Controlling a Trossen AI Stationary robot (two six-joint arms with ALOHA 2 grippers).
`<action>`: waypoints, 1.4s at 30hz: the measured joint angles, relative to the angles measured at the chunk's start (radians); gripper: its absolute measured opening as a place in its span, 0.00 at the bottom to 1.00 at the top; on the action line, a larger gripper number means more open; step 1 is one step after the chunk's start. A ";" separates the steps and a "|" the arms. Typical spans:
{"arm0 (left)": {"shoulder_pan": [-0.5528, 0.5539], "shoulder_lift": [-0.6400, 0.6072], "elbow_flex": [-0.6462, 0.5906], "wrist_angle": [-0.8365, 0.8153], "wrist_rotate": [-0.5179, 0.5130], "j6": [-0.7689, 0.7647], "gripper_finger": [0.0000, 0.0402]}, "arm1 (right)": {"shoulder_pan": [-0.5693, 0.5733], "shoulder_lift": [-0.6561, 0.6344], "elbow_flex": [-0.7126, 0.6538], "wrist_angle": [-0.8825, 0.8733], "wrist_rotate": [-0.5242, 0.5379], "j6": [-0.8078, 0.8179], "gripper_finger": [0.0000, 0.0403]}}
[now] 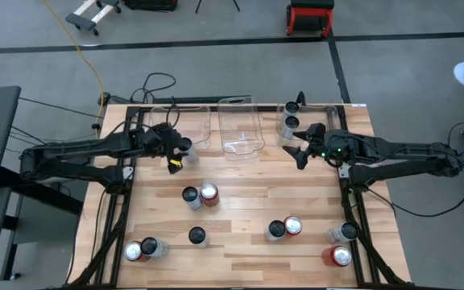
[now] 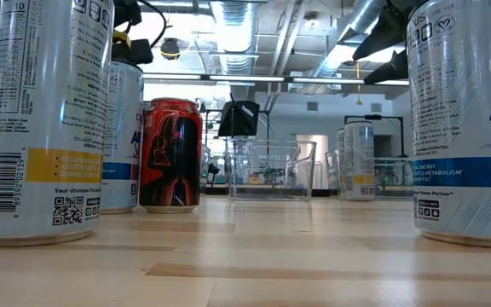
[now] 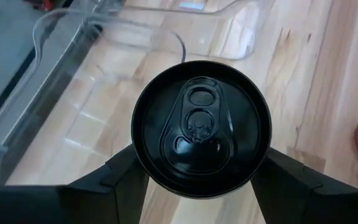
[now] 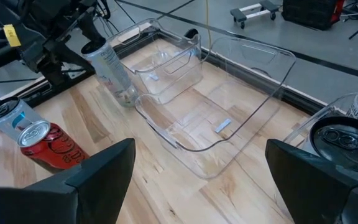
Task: Sort soda cans
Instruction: Put the white-yellow soda can into the right transparent bin
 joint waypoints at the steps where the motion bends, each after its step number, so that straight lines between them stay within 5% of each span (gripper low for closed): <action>1: 0.001 0.000 0.000 0.011 0.015 0.002 0.58 | 0.000 0.000 0.000 0.000 0.000 0.000 0.94; 18: 0.001 0.038 0.019 0.175 0.230 -0.007 0.59 | 0.000 0.064 -0.001 0.050 0.000 0.007 0.94; 42: -0.063 0.678 0.523 0.242 0.401 0.139 0.59 | 0.009 0.068 -0.001 -0.031 0.003 0.052 0.94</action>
